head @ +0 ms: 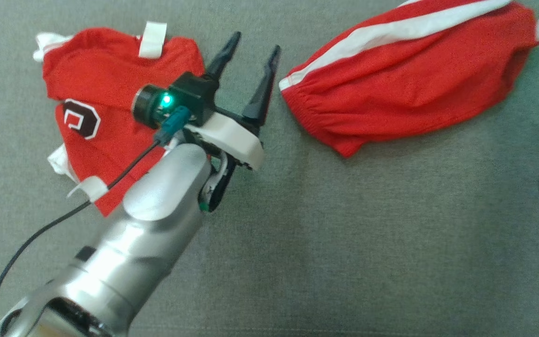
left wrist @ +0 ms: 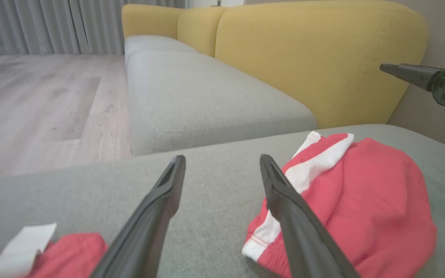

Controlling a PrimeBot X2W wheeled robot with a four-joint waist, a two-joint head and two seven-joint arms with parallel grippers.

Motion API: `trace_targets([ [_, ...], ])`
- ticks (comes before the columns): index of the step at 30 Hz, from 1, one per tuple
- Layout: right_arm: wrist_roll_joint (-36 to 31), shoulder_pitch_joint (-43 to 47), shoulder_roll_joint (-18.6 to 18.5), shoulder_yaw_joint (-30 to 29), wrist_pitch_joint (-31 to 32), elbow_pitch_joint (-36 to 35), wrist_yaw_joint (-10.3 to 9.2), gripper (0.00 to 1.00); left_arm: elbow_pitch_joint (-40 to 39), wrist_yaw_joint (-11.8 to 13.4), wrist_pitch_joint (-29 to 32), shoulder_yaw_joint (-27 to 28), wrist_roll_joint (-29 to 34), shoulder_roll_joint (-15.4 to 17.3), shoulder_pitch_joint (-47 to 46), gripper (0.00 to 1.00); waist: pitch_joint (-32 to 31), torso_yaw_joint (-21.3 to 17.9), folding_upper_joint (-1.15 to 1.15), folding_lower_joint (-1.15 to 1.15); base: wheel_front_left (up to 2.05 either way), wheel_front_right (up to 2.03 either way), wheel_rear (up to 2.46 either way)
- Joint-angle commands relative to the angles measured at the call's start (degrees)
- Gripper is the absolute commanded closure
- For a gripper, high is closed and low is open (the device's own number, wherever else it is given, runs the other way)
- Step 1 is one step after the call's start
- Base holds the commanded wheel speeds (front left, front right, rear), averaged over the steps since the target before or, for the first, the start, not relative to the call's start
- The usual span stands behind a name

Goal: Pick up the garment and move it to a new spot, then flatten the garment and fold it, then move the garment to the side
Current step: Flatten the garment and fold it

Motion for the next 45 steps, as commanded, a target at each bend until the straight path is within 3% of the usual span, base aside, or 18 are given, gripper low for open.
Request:
trace_targets([
  [1,1.09,1.08,2.24,1.09,-2.32,-1.56,-0.06,0.0,-2.82,1.56,-0.91,2.94,1.58,2.88,-0.72,0.0,-3.25,-1.27,0.0,0.01,0.0,0.0,0.0],
  [3,1.82,1.86,2.92,1.67,-2.99,-1.97,-0.06,0.0,-3.87,2.49,-0.99,3.54,2.8,3.7,-0.43,0.0,-4.05,-1.58,0.0,0.01,0.0,0.0,0.0],
  [5,3.95,3.86,4.5,3.42,-3.59,-3.33,-0.06,0.0,-7.38,5.64,-1.03,4.87,7.52,6.08,0.36,0.0,-5.55,-2.23,0.0,0.01,0.0,0.0,0.0],
  [10,11.83,14.32,7.33,12.32,-3.73,-15.59,-0.06,0.0,-14.79,9.79,-1.05,8.5,13.8,10.1,7.13,0.0,-8.85,-3.9,0.0,0.01,0.0,0.0,0.0],
  [18,22.83,37.13,8.87,22.46,-3.74,-34.75,-0.06,0.0,-21.52,10.74,-1.06,12.92,17.51,13.69,21.01,0.0,-13.12,-6.15,0.0,0.01,0.0,0.0,0.0],
  [26,25.39,51.08,9.81,24.59,-3.75,-44.2,-0.06,0.0,-25.09,10.63,-1.07,17.71,19.16,12.69,31.79,0.0,-14.19,-7.64,0.0,0.01,0.0,0.0,0.0],
  [31,24.31,51.24,9.88,25.51,-3.68,-45.61,-0.06,0.0,-26.04,9.18,-1.07,19.85,20.77,11.25,32.78,0.0,-12.88,-7.37,0.0,0.01,0.0,0.0,0.0],
  [37,20.72,45.2,8.2,22.81,0.09,-45.66,-0.06,0.0,-25.97,6.65,-1.07,20.85,22.74,9.38,31.22,0.0,-9.56,-5.52,0.0,0.01,0.0,0.0,0.0],
  [45,16.48,30.8,4.13,13.78,11.64,-36.19,-0.06,0.0,-24.56,3.53,-1.07,21.62,24.37,6.73,28.84,0.0,-3.61,-0.98,0.0,0.01,0.0,0.0,0.0],
])
